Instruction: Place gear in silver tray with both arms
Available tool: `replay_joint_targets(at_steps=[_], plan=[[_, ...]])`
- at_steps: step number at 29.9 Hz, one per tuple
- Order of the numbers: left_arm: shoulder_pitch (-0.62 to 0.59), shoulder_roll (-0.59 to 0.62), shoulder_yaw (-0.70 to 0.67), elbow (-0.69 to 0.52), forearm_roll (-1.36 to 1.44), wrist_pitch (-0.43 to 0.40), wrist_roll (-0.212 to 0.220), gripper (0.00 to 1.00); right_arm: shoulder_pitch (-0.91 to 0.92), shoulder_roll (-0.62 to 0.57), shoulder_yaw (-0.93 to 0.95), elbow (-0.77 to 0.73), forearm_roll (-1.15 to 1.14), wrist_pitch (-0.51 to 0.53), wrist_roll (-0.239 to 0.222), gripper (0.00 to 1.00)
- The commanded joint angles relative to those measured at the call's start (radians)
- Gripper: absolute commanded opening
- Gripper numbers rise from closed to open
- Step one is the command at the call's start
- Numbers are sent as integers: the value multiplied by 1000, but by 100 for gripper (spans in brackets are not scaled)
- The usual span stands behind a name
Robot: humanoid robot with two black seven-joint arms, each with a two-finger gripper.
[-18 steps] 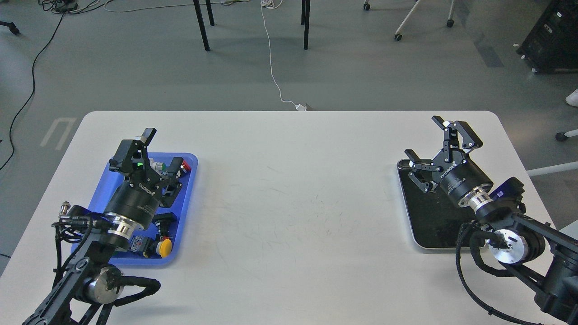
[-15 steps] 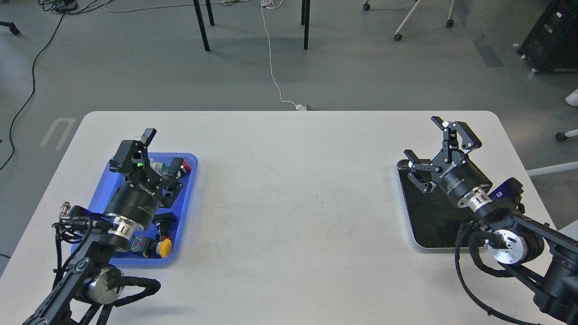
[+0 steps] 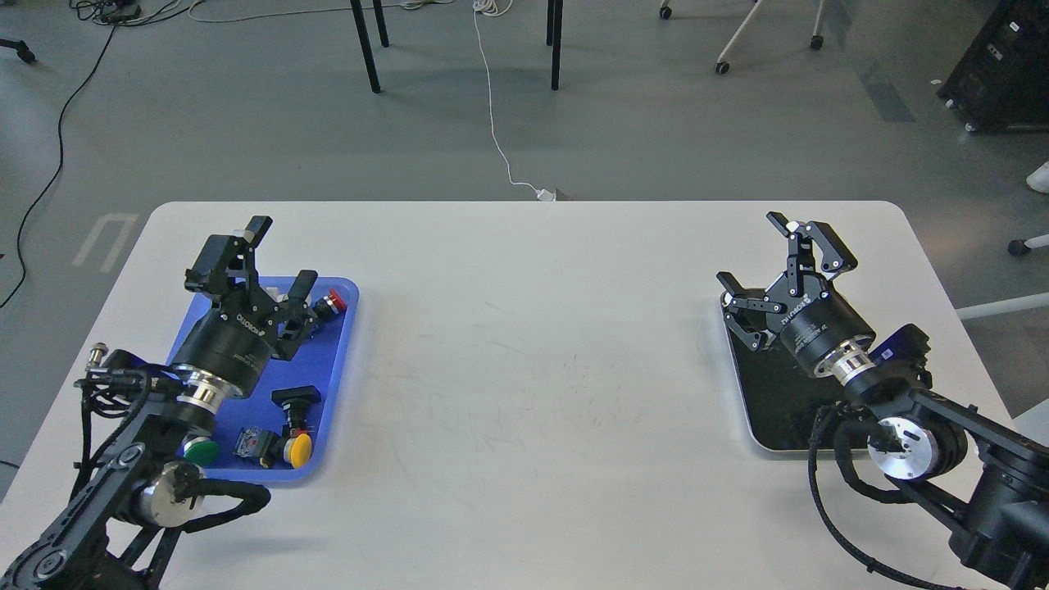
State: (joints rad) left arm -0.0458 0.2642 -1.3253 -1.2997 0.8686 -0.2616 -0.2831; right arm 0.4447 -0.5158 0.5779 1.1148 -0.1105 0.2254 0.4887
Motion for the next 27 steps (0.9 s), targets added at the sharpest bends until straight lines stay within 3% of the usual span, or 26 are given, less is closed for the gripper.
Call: replay_joint_targets(at_steps=[1, 6, 12, 19, 23, 27], plan=[[-17, 46, 2, 14, 0, -5, -10, 98, 0, -6, 0, 0, 0, 0, 0, 99], [-20, 156, 17, -19, 38, -51, -54, 98, 0, -4, 0, 0, 0, 0, 0, 99], [-61, 406, 121, -75, 395, -87, -206, 98, 2, -6, -3, 0, 0, -1, 0, 99], [-138, 684, 287, -56, 922, -48, -206, 98, 2, -18, -3, 0, 0, -1, 0, 99], [-206, 698, 389, 6, 1171, 33, -206, 96, 2, -18, -3, -1, 0, -5, 0, 99], [-324, 655, 541, 133, 1245, 67, -206, 91, 2, -18, -1, 0, 0, -6, 0, 99]])
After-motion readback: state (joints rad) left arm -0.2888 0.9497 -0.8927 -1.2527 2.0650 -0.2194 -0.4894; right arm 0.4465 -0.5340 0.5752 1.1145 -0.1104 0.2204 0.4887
